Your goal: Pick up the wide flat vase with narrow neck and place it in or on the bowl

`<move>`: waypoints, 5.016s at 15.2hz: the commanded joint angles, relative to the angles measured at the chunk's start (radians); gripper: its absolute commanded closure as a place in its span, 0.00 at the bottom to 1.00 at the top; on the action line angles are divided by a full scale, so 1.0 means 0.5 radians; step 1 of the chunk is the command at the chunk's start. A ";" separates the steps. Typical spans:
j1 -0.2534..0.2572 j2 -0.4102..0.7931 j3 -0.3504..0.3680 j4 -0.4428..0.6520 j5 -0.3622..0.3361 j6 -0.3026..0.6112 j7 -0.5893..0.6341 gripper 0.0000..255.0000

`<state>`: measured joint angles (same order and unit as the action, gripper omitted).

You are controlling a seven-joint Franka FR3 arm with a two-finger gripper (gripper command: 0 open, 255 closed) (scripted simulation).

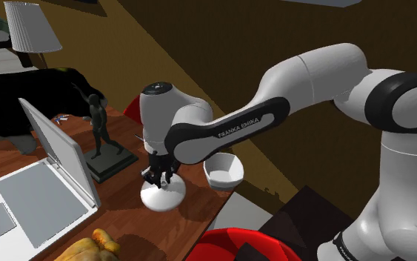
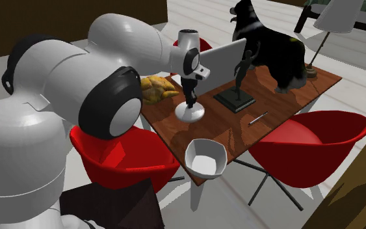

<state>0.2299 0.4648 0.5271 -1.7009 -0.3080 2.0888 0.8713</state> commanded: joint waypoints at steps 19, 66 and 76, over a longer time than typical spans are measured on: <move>-0.071 -0.233 0.059 0.188 0.150 -0.384 -0.132 1.00; -0.666 -1.064 -0.271 -1.175 0.590 0.307 -1.140 1.00; -0.664 -1.138 -0.276 -1.108 0.625 0.172 -1.166 0.00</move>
<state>-0.1011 -0.0823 0.3926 -2.2626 -0.0057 2.2037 0.2994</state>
